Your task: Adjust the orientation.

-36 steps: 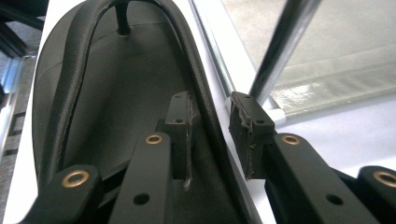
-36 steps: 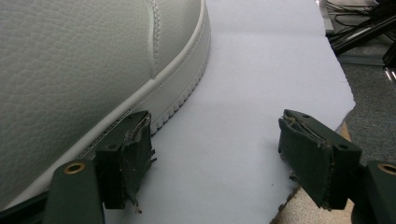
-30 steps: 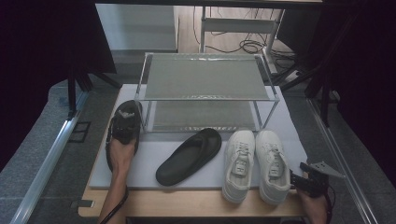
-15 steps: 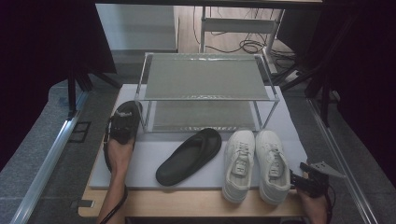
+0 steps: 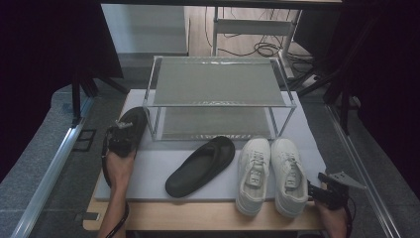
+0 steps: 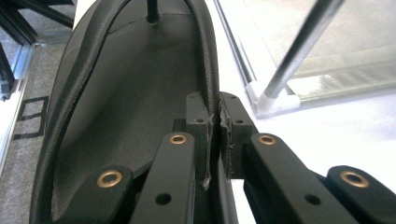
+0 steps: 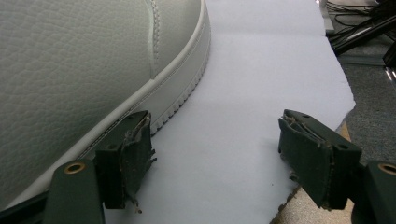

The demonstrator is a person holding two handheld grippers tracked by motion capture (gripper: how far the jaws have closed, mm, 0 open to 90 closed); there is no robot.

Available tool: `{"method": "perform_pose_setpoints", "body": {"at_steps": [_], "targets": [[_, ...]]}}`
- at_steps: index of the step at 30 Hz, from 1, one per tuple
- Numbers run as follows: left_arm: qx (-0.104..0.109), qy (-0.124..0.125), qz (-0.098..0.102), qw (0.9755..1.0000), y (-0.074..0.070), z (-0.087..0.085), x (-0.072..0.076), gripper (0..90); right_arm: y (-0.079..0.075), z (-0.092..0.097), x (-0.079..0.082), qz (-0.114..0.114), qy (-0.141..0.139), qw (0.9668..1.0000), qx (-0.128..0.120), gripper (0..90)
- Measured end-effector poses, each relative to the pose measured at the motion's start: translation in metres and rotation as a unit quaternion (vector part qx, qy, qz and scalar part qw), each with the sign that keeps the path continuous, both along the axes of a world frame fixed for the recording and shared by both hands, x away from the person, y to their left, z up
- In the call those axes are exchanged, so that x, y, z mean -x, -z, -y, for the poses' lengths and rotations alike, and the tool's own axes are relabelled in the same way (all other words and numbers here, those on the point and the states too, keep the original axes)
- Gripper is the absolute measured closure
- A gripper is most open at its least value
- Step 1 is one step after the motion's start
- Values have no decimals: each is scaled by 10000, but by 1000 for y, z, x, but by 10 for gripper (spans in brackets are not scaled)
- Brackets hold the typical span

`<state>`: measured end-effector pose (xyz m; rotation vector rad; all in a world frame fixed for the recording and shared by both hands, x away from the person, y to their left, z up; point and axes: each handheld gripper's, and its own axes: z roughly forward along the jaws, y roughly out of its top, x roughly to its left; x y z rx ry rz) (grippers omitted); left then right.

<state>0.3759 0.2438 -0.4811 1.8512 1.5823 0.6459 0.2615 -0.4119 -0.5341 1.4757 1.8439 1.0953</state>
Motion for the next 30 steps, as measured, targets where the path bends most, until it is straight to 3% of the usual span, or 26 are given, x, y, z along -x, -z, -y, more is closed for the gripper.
{"method": "perform_pose_setpoints", "body": {"at_steps": [12, 30], "targets": [[-69, 152, 149, 9997, -13, -7, 34, 838, 0, 0, 0, 7, 0, 10000, 9, 261], [-103, 445, 123, 9989, -13, -8, 83, 838, 0, 0, 0, 3, 11, 10000, -6, 262]]}}
